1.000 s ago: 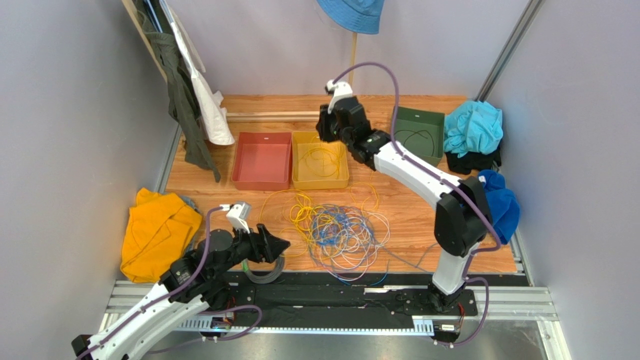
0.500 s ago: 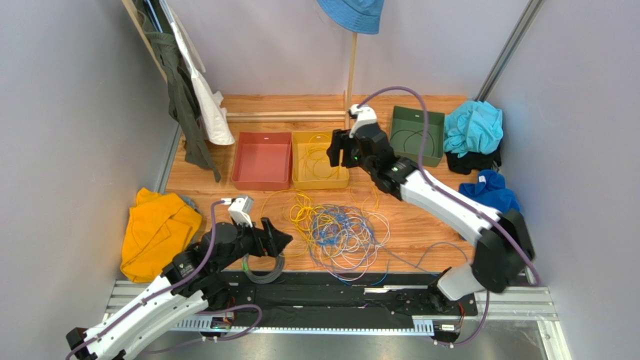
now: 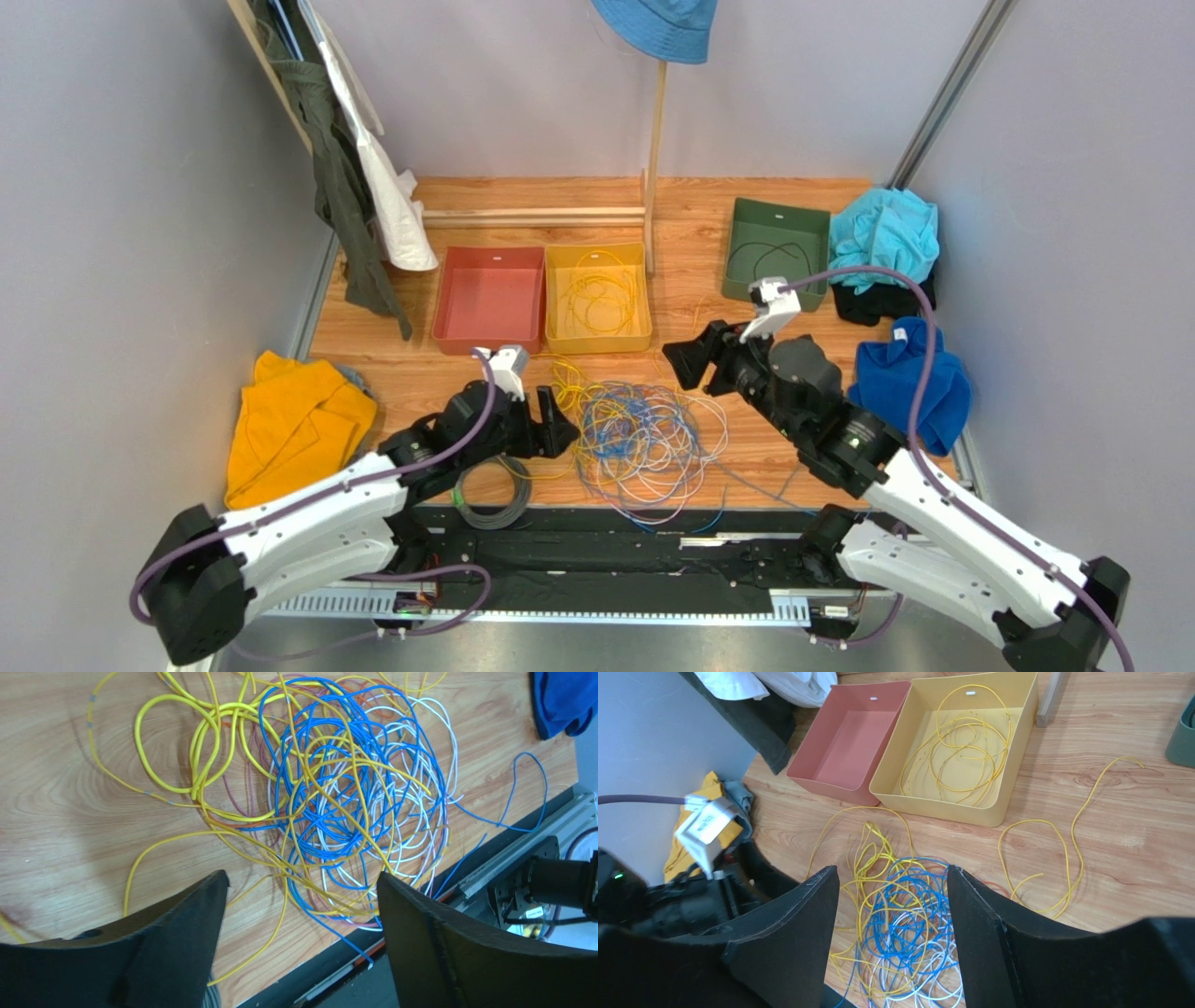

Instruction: Untangle the cables

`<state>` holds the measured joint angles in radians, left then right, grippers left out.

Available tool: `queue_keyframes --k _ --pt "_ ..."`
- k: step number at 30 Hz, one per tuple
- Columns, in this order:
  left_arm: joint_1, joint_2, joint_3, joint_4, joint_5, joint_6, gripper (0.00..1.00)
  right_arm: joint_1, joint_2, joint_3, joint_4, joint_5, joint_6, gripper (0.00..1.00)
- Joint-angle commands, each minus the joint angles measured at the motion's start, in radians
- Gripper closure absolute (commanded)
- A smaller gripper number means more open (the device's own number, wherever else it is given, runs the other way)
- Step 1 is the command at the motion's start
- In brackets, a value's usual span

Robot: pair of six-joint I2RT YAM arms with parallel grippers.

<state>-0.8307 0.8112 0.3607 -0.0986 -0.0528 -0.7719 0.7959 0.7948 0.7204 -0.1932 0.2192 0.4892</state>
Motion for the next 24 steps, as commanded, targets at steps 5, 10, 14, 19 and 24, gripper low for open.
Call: queue_keyframes --k 5,10,14,19,24 --pt "0.001 0.146 0.076 0.197 0.007 0.008 0.66 0.012 -0.163 -0.081 -0.089 0.037 0.045 0.4" --pt "-0.001 0.03 0.19 -0.005 -0.048 0.077 1.0 0.012 -0.206 -0.118 -0.097 0.029 0.054 0.42" --pt "-0.004 -0.133 0.372 -0.188 -0.107 0.169 1.0 0.014 -0.235 -0.136 -0.088 0.016 0.057 0.43" --pt "-0.011 -0.127 0.731 -0.366 -0.117 0.253 1.0 0.016 -0.258 -0.138 -0.075 -0.044 0.066 0.43" --pt "-0.028 -0.023 0.981 -0.421 -0.099 0.336 1.0 0.026 -0.285 -0.131 -0.083 -0.096 0.074 0.44"
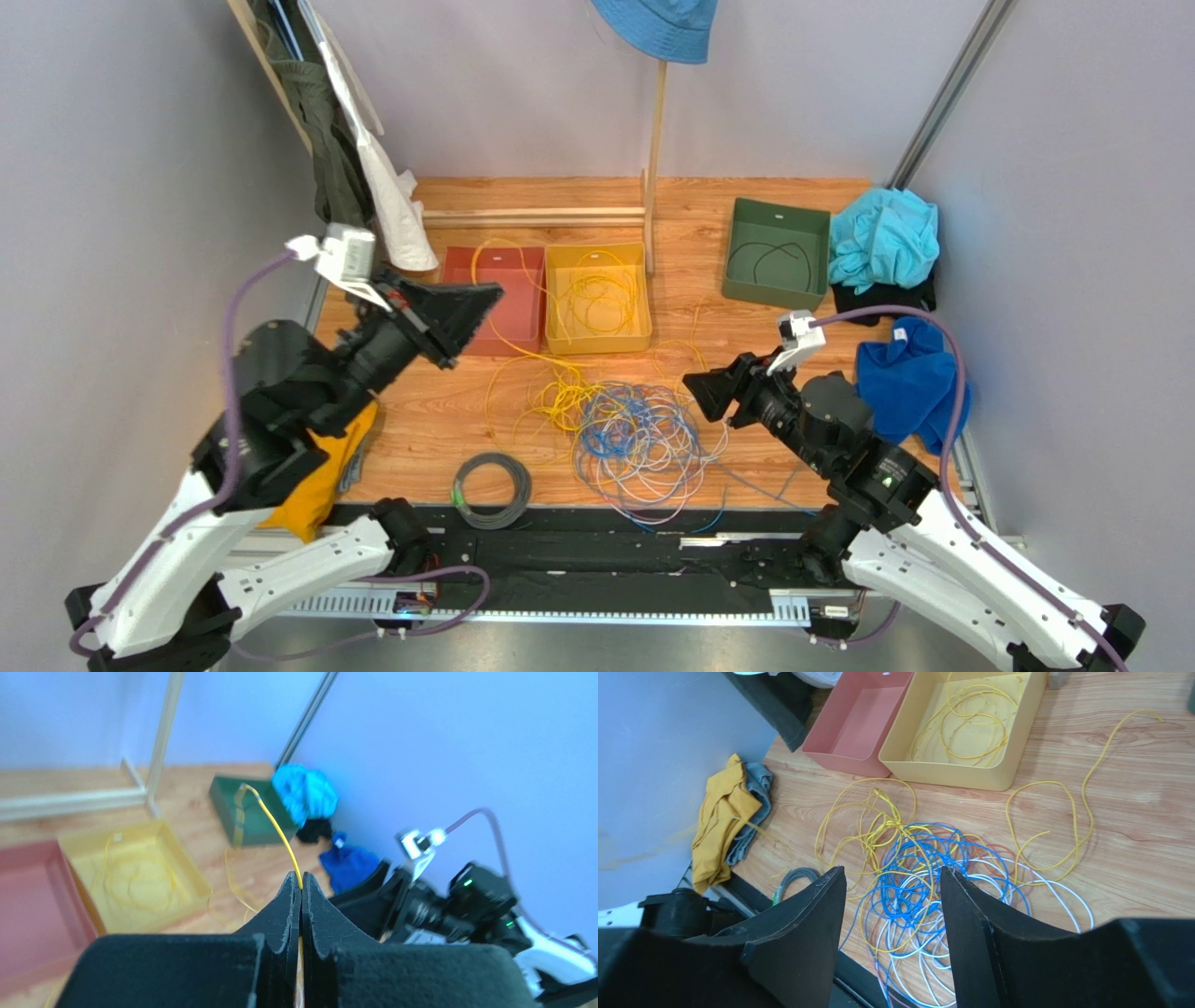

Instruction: Untangle the cables

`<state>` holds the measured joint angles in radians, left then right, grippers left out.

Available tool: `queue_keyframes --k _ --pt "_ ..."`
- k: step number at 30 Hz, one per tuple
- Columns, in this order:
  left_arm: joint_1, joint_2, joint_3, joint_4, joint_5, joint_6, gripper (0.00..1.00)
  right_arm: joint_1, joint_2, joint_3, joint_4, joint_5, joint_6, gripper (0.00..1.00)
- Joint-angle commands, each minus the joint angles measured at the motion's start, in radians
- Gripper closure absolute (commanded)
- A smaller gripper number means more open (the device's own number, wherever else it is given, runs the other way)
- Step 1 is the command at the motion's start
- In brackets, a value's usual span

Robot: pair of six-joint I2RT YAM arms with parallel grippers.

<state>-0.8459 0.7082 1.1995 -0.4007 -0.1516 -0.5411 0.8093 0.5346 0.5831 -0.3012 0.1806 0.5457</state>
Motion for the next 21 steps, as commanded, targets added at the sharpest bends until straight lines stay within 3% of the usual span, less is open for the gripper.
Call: queue_keyframes --k 1,8,11,15,21 --pt "-0.016 0.098 0.211 -0.125 0.0 0.113 1.0 0.016 -0.041 0.006 0.019 -0.059 0.017 0.44" --pt "-0.016 0.336 0.544 -0.23 -0.025 0.207 1.0 0.022 -0.119 0.012 -0.05 -0.063 0.019 0.45" --pt "-0.016 0.439 0.646 -0.256 -0.084 0.248 1.0 0.022 -0.166 0.009 -0.079 -0.059 0.022 0.45" --pt "0.024 0.65 0.887 -0.432 -0.204 0.257 1.0 0.022 -0.208 0.017 -0.128 -0.046 0.017 0.45" --pt "0.089 0.796 0.971 -0.363 -0.177 0.273 1.0 0.022 -0.232 0.049 -0.199 -0.027 -0.003 0.45"
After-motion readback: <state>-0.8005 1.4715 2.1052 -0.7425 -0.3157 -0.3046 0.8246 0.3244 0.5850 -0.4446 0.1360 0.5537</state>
